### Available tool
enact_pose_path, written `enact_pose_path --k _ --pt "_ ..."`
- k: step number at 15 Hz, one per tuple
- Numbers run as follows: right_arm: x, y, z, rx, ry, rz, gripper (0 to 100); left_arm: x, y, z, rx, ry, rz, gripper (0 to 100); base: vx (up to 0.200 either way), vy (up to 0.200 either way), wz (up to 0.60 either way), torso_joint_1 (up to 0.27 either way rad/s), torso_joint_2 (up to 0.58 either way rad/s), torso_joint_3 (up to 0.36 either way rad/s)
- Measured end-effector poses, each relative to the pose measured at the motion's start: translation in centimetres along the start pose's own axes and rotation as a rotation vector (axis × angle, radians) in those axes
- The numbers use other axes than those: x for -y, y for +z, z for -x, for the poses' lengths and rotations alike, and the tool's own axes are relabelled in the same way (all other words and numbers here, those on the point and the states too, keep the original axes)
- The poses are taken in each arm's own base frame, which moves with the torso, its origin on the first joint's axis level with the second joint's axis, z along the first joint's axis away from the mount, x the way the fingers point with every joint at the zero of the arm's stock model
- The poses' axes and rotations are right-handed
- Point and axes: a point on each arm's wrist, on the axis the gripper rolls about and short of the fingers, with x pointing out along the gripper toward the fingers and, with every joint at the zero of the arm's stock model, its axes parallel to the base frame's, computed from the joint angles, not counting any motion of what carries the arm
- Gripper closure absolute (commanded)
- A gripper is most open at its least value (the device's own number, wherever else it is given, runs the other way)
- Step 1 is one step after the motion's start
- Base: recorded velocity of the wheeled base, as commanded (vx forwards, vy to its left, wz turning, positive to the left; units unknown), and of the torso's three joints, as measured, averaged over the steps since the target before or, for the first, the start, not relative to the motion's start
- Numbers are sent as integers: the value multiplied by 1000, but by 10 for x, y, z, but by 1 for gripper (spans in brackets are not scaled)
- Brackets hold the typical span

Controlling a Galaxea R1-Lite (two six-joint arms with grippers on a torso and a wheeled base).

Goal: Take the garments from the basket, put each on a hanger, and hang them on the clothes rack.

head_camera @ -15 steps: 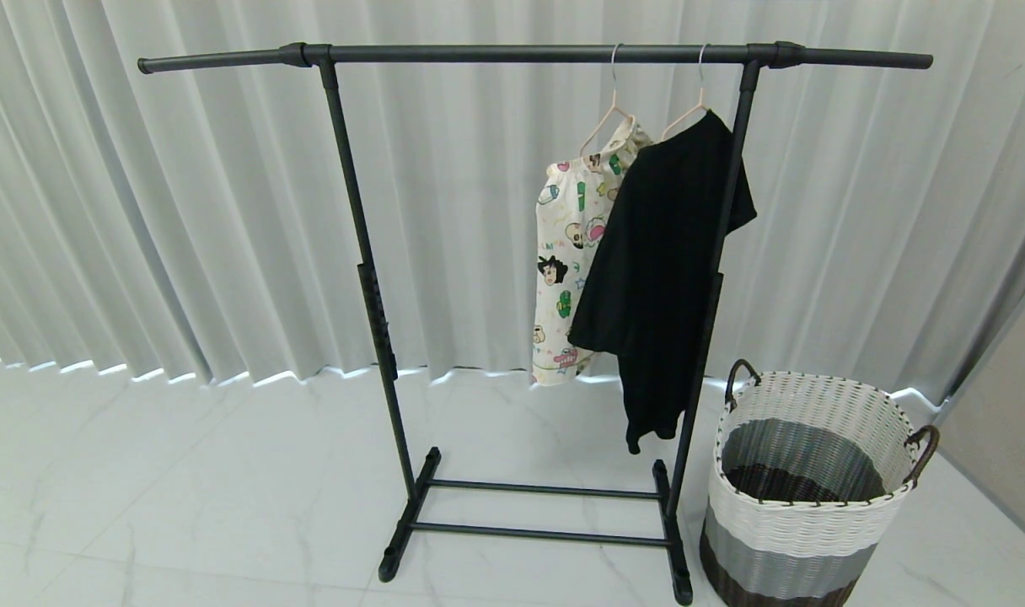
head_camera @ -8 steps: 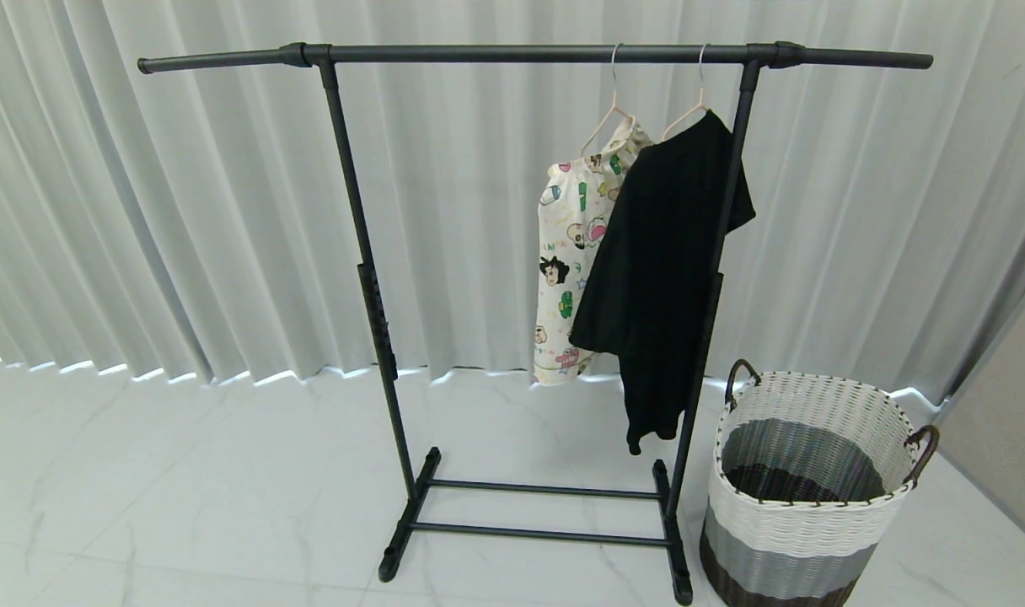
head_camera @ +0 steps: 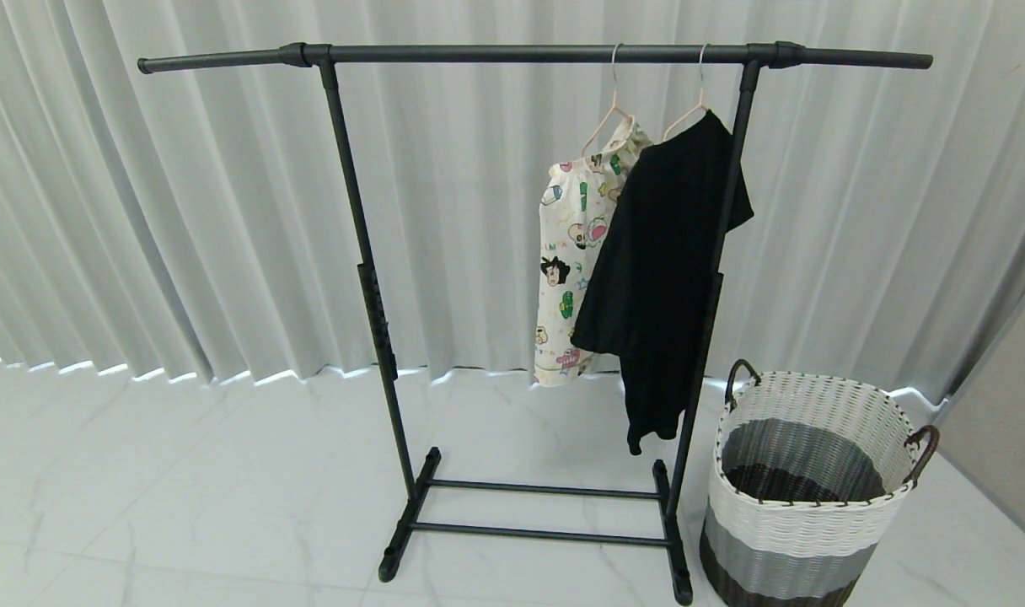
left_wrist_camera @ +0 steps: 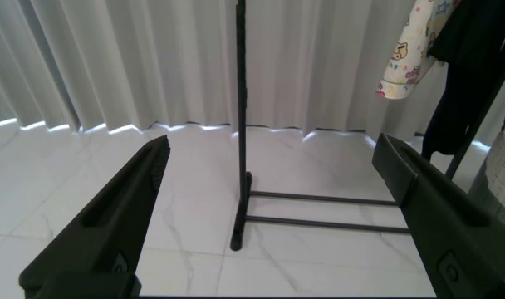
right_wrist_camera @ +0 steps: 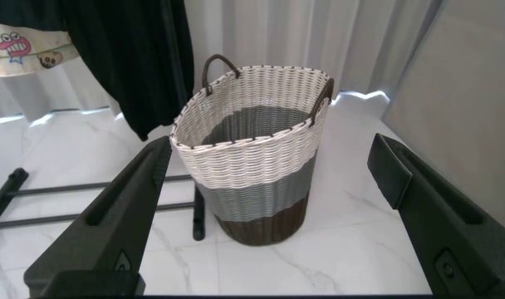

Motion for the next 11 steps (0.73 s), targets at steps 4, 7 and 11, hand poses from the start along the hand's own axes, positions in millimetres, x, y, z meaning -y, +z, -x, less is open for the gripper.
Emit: enact_pose_path --k 4,7,11 --pt "0 0 0 0 0 -1 0 0 0 0 0 -1 0 0 0 0 0 0 0 0" --pt "0 0 0 0 0 -3 0 0 0 0 0 -1 0 0 0 0 0 0 0 0" --pt "0 0 0 0 -5 -68 0 0 0 0 0 -1 0 0 0 0 0 0 0 0"
